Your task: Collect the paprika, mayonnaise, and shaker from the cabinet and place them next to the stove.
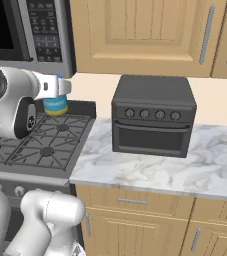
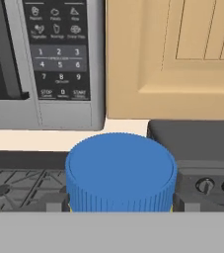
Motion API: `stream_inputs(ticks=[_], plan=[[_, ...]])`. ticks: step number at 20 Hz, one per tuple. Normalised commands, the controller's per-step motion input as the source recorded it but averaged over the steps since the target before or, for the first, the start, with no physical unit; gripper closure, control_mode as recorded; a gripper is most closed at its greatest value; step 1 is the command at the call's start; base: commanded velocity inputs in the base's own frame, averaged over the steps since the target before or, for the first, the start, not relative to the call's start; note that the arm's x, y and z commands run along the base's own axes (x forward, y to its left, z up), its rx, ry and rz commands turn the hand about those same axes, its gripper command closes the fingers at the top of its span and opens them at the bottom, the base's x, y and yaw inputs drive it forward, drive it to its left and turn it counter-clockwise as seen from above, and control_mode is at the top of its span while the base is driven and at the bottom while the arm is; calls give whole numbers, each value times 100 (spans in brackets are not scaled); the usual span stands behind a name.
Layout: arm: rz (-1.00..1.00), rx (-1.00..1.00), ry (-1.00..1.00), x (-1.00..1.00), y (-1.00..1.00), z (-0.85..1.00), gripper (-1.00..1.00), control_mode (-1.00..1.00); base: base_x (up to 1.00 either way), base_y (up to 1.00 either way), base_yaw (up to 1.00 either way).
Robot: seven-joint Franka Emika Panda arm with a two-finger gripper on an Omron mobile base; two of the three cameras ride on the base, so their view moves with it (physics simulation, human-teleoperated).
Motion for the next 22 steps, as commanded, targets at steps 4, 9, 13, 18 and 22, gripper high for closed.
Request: stream_inputs(ticks=[4,9,13,18,22], plan=[[-1,0,0,3,0,-3,100,-100,17,5,-1],[-13,0,0,-5,13,-29,100,-100,0,0,0],[-23,0,0,-3,38,-51,100,-100,0,0,0],[-22,6,0,12,32,-48,100,-100,0,0,0],[-12,9,0,39,8,-35,100,-100,0,0,0]])
